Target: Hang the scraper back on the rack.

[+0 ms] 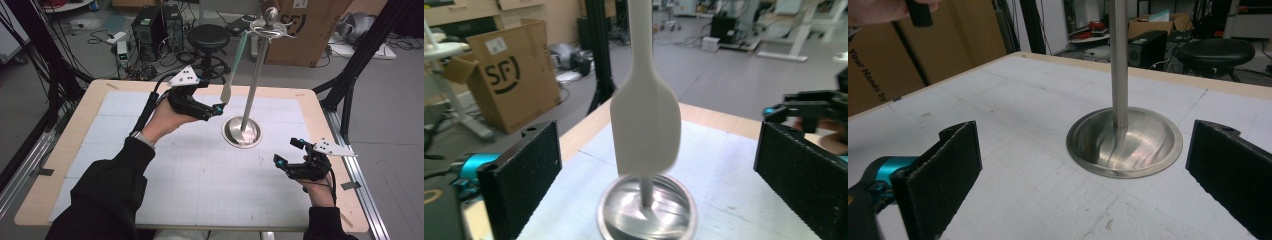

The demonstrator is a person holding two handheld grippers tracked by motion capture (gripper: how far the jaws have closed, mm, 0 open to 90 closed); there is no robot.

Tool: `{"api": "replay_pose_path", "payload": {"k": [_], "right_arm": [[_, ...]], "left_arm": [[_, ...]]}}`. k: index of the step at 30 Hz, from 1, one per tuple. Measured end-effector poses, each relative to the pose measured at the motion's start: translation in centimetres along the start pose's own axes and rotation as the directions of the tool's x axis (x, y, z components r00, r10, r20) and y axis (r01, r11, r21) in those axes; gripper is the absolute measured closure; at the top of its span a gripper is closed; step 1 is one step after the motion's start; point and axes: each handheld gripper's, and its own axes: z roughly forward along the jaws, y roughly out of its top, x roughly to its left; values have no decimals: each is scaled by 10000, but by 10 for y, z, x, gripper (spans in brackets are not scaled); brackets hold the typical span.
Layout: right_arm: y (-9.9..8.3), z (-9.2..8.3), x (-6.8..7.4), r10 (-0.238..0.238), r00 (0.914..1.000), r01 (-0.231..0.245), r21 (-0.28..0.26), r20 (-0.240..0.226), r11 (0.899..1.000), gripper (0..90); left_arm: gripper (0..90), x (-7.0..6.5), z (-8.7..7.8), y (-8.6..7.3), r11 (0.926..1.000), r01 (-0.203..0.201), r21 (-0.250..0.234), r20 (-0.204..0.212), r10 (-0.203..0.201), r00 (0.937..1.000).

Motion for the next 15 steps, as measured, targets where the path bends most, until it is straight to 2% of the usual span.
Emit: {"api": "replay_pose_path", "payload": {"k": [2, 3, 12, 15], "right_arm": [[0, 0, 0, -3, 10000, 3, -5, 13, 10000, 3], [0, 0, 1, 4, 10000, -4, 11, 12, 10000, 3], [-1, 3, 2, -64, 10000, 64, 110, 22, 9999, 3], [-1, 3, 2, -66, 10000, 65, 112, 46, 9999, 3]], "left_arm": [[16, 6, -11, -12, 9984, 461, -317, 207, -454, 9988], [16, 8, -17, -19, 9978, 578, -318, 91, -576, 9983], [16, 22, -63, -72, 9966, 795, -202, -829, -809, 9933], [17, 27, -77, -89, 9934, 1101, -320, -933, -1126, 9892]]}}
